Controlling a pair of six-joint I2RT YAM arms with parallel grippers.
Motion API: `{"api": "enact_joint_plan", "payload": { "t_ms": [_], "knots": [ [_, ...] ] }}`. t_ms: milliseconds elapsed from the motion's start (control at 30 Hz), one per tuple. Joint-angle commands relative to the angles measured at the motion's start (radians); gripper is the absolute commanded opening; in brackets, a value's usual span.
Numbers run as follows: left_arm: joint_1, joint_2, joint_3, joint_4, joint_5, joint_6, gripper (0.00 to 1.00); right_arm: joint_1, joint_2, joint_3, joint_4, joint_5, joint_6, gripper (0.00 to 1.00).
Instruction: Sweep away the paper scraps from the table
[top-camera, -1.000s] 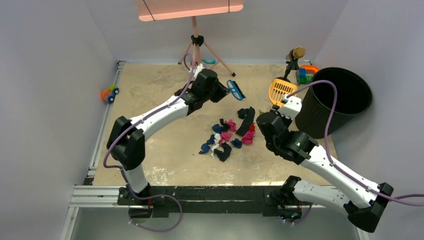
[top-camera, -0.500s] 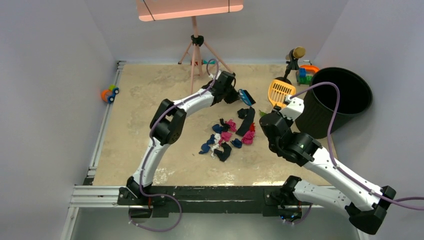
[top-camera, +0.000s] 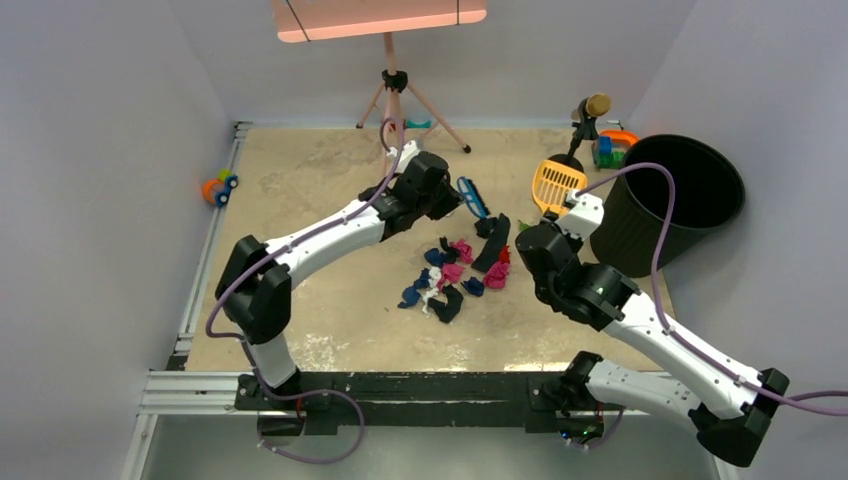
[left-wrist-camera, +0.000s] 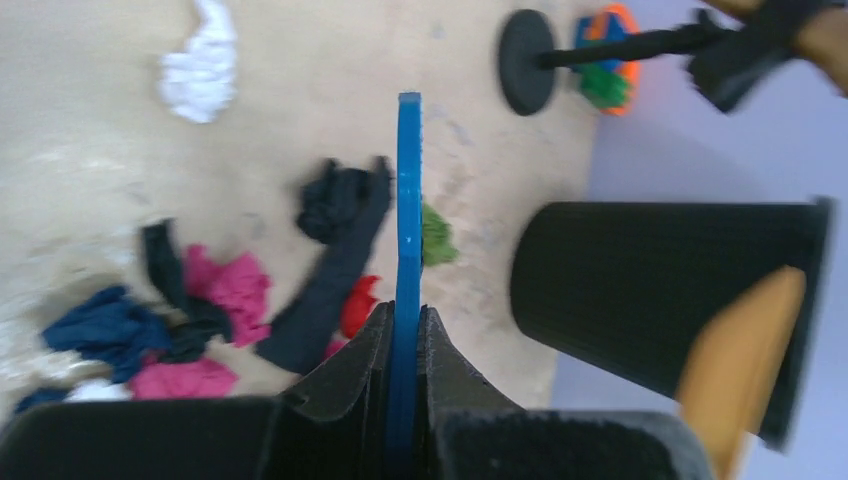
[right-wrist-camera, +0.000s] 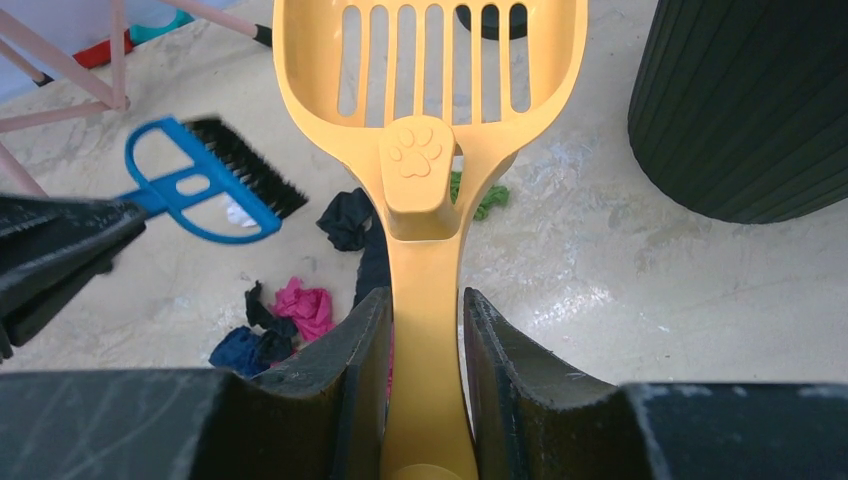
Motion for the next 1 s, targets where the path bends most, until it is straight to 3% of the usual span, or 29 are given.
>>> {"api": "enact_joint_plan", "payload": {
  "t_ms": [0,67,200,367,433,700,967],
  "knots": [
    [0.0,0.014,-0.048,0.389,0.123,0.075,0.0,-0.004,0.011,0.015,0.039,0.013,0.005,0.0],
    [0.0,0.101,0.047,0.415,0.233,0.082,0.0,-0.005,0.016,0.019,0.037,0.008,0.003,0.0],
    [-0.005,0.334,0.332,0.302,0.443,0.039,0.0,-0.004,0.009,0.024,0.02,0.014,0.009,0.0],
    [-0.033,0.565,0.647,0.141,0.509,-0.011,0.0,-0.005,-0.016,0.019,0.018,0.01,0.01,0.0],
    [-0.041,0.616,0.689,0.081,0.488,-0.023,0.0,-0.004,-0.018,0.02,0.013,0.011,0.012,0.0],
    [-0.04,0.492,0.498,-0.253,0.187,-0.076,0.0,-0.004,0.006,0.026,-0.013,0.011,0.022,0.0],
    [-0.039,0.147,0.19,-0.301,-0.064,0.045,0.0,-0.005,0.072,0.067,-0.09,0.002,0.042,0.0]
  ]
}}
